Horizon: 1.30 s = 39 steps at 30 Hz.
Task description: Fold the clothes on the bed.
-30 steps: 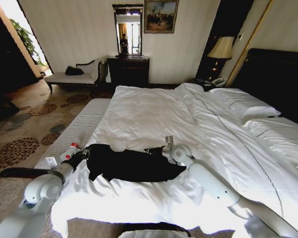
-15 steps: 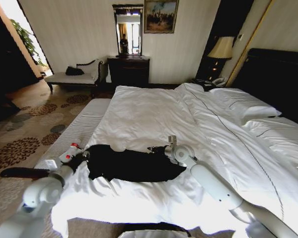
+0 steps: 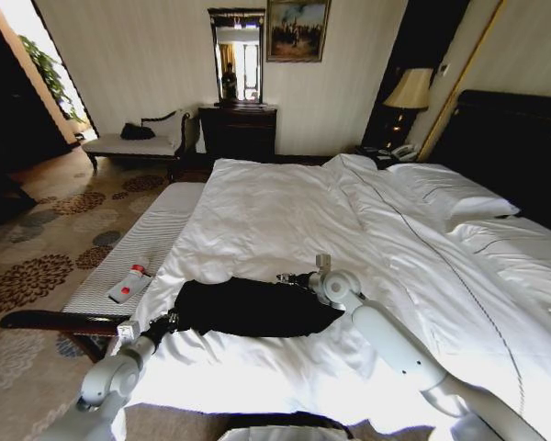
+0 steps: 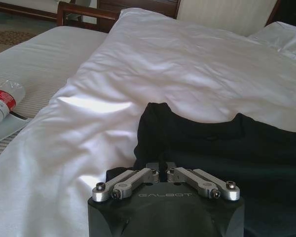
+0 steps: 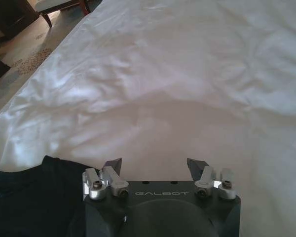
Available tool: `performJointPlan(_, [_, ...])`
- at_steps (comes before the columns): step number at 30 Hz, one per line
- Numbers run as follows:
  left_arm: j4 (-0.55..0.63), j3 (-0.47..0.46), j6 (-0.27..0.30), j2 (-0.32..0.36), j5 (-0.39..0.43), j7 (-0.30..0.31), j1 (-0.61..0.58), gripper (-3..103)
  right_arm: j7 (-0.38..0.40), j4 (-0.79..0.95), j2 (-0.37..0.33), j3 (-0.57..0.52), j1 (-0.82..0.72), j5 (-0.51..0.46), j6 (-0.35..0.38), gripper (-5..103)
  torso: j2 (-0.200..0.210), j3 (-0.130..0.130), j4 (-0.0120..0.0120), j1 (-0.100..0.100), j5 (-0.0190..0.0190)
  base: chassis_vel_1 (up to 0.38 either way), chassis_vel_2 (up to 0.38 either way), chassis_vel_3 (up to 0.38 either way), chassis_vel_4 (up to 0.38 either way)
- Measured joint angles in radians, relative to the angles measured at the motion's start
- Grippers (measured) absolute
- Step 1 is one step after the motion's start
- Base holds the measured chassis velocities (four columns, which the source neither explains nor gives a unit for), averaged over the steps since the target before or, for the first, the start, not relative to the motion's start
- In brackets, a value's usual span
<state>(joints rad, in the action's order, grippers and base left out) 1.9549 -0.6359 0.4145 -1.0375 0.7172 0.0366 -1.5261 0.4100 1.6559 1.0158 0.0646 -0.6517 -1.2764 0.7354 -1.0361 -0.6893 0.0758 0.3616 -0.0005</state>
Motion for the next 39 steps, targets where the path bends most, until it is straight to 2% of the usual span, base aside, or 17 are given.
performJointPlan(1, [0.000,0.002,0.000,-0.001,-0.001,0.000,0.001,2,-0.019,-0.010,-0.003,0.017,0.014,0.028,0.000,78,0.000,0.000,0.0000,0.000,0.0000,0.000,0.000,0.000,0.000])
performJointPlan(2, [0.000,0.002,0.000,-0.001,-0.001,0.000,0.001,2,-0.019,-0.010,-0.003,0.017,0.014,0.028,0.000,78,0.000,0.000,0.0000,0.000,0.0000,0.000,0.000,0.000,0.000])
performJointPlan(5, [0.000,0.006,0.000,-0.007,-0.004,0.000,0.004,2,-0.072,-0.051,-0.004,0.087,0.066,0.115,0.000,93,0.000,0.000,-0.0003,0.000,-0.0002,0.000,0.000,0.000,0.000])
performJointPlan(6, [0.002,0.006,0.000,-0.009,-0.004,0.000,0.005,2,-0.077,-0.067,0.003,0.109,0.083,0.115,0.000,93,0.000,0.000,-0.0001,0.000,-0.0002,0.000,0.000,0.000,0.000])
performJointPlan(7, [0.006,0.006,0.000,-0.010,-0.004,0.000,0.005,2,-0.078,-0.082,0.014,0.129,0.099,0.105,0.000,97,0.000,0.000,-0.0001,0.000,-0.0002,0.000,0.000,0.000,0.000])
performJointPlan(12, [0.017,-0.014,0.001,-0.011,-0.005,0.000,-0.001,2,-0.051,-0.116,0.071,0.199,0.148,0.027,0.000,100,0.000,0.000,-0.0005,0.000,-0.0001,0.000,0.000,0.000,0.000])
performJointPlan(15, [0.020,-0.026,0.001,-0.010,-0.003,0.000,-0.005,2,-0.043,-0.116,0.081,0.224,0.160,0.012,0.000,100,0.000,0.000,-0.0006,0.000,-0.0001,0.000,0.000,0.000,0.000])
performJointPlan(28, [0.005,-0.016,-0.007,-0.013,-0.004,-0.001,0.005,2,-0.041,-0.112,0.032,0.253,0.149,0.026,0.000,101,0.000,0.000,0.0000,0.000,0.0000,0.000,0.000,0.000,0.000])
performJointPlan(30, [0.003,-0.015,-0.007,-0.012,-0.005,0.000,0.007,2,-0.041,-0.108,0.027,0.250,0.145,0.026,0.000,100,0.000,0.000,0.0000,0.000,-0.0001,0.000,0.000,0.000,0.000])
performJointPlan(32, [0.000,-0.014,-0.007,-0.010,-0.006,0.000,0.008,2,-0.044,-0.093,0.017,0.243,0.137,0.021,0.000,91,0.000,0.000,-0.0001,0.000,0.0000,0.000,0.000,0.000,0.000])
performJointPlan(33, [0.000,-0.014,-0.007,-0.010,-0.006,0.000,0.008,2,-0.044,-0.093,0.017,0.243,0.137,0.021,0.000,91,0.000,0.000,-0.0001,0.000,0.0000,0.000,0.000,0.000,0.000])
performJointPlan(36, [-0.001,-0.015,-0.007,-0.006,-0.006,0.000,0.009,2,-0.052,-0.074,0.009,0.240,0.127,0.019,0.000,75,0.000,0.000,-0.0001,0.000,0.0000,0.000,0.000,0.000,0.000])
performJointPlan(37, [-0.001,-0.015,-0.007,-0.006,-0.006,0.000,0.009,2,-0.052,-0.074,0.009,0.240,0.127,0.019,0.000,75,0.000,0.000,-0.0001,0.000,0.0000,0.000,0.000,0.000,0.000])
performJointPlan(39, [-0.002,-0.017,-0.007,-0.004,-0.006,0.000,0.009,2,-0.055,-0.068,0.009,0.240,0.120,0.019,0.000,64,0.000,0.000,-0.0002,0.000,0.0000,0.000,0.000,0.000,0.000])
